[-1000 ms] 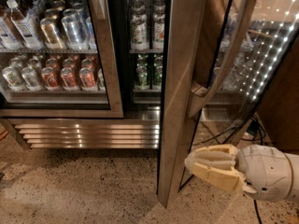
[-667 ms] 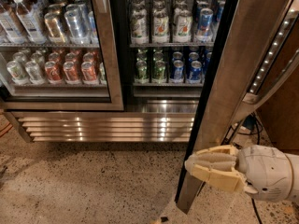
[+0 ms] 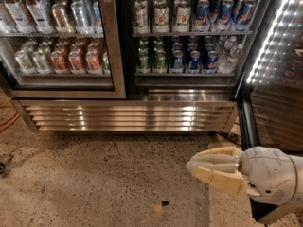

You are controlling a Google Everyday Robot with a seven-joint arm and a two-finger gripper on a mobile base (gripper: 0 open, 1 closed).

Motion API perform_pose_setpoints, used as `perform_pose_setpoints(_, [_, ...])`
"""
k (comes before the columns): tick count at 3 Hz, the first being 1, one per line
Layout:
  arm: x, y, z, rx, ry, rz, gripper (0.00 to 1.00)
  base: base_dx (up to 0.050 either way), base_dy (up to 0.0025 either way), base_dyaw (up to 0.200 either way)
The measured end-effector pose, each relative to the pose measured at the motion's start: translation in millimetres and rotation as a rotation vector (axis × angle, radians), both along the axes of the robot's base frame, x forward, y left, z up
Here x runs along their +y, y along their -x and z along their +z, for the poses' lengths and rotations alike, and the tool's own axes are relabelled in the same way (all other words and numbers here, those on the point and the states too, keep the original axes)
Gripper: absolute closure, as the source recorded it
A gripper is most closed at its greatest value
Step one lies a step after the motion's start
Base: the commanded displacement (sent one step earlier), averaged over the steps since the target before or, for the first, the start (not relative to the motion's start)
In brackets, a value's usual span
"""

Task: Open right fridge door

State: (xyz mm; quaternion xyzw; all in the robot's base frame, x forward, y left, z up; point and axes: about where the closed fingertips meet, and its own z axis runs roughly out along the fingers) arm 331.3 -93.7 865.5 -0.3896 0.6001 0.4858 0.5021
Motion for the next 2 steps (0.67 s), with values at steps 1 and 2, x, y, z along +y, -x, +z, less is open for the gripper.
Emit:
perform_pose_setpoints(1, [0.0,0.0,0.0,0.000,0.000,0.000,1.00,-0.050,-0.00006,0.000])
perform_pose_setpoints(2, [0.0,0.0,0.0,0.000,0.000,0.000,1.00,0.000,0.00000,0.000])
